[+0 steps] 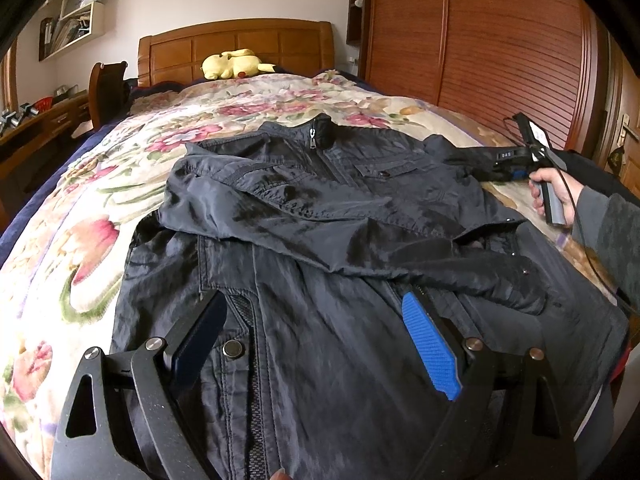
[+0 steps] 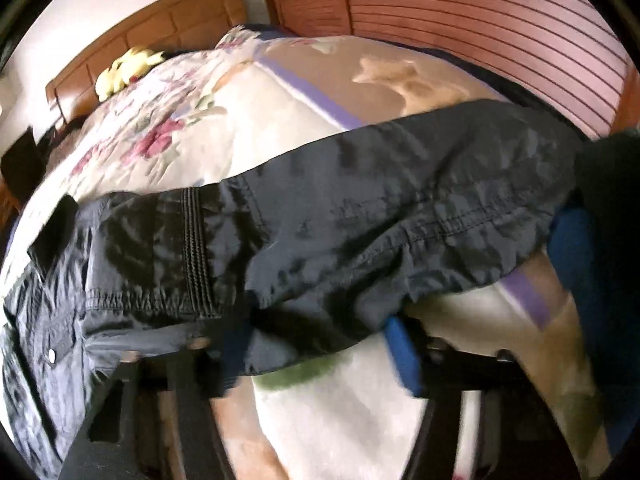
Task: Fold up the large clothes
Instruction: 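Move the right tool to the other sleeve cuff and close on it, then lift and carry the held sleeve across the jacket body with the right tool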
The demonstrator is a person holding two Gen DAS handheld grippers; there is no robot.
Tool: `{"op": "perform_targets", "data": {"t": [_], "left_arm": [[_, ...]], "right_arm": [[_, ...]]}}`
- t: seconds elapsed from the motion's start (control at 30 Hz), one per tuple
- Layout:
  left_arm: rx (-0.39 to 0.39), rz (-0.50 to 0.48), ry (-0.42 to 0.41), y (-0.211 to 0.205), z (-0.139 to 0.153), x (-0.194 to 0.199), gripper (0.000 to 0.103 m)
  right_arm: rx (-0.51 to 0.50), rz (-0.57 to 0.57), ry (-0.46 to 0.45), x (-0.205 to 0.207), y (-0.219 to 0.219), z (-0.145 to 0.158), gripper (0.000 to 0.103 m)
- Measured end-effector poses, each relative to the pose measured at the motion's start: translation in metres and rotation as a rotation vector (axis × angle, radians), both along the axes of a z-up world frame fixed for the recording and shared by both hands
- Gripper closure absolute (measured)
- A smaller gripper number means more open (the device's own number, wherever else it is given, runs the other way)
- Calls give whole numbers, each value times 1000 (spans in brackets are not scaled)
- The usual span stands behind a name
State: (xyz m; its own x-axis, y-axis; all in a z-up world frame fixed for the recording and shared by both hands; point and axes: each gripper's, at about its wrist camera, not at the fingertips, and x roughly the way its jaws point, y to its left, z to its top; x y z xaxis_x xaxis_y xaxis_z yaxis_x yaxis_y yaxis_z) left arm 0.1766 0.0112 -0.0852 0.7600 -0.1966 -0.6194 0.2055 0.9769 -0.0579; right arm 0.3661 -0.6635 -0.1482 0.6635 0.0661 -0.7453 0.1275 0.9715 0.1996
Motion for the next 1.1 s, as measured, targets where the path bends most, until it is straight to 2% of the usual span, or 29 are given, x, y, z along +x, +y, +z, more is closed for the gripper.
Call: {"op": "perform_targets", "data": {"t": [0.07, 0.17, 0.4, 0.57, 0.67, 0.83, 1.03, 1.1], "left_arm": [[3, 0, 6, 0, -2, 1, 13], [2, 1, 8, 0, -2, 0, 13], [2, -2, -1, 0, -1, 0, 13], [1, -1, -11, 1, 1, -3, 13], [-1, 4, -12, 2, 2, -4, 13], [-2, 8, -19, 3, 4, -6, 13], [0, 8, -20, 3, 4, -6, 13], [-2, 8, -22, 3, 4, -6, 13]], "right_arm": [[-43, 33, -1, 1, 10, 1, 79], [-89, 66, -38, -1, 21, 10, 88], [-96, 204, -194, -30, 63, 65, 91], [-91, 396, -304, -76, 117, 104, 91], [-93, 511, -335, -110, 150, 112, 91], [-120, 648, -307, -150, 195, 97, 91], [-146, 675, -211, -144, 221, 72, 91], [-145, 664, -179, -139, 223, 68, 87]]}}
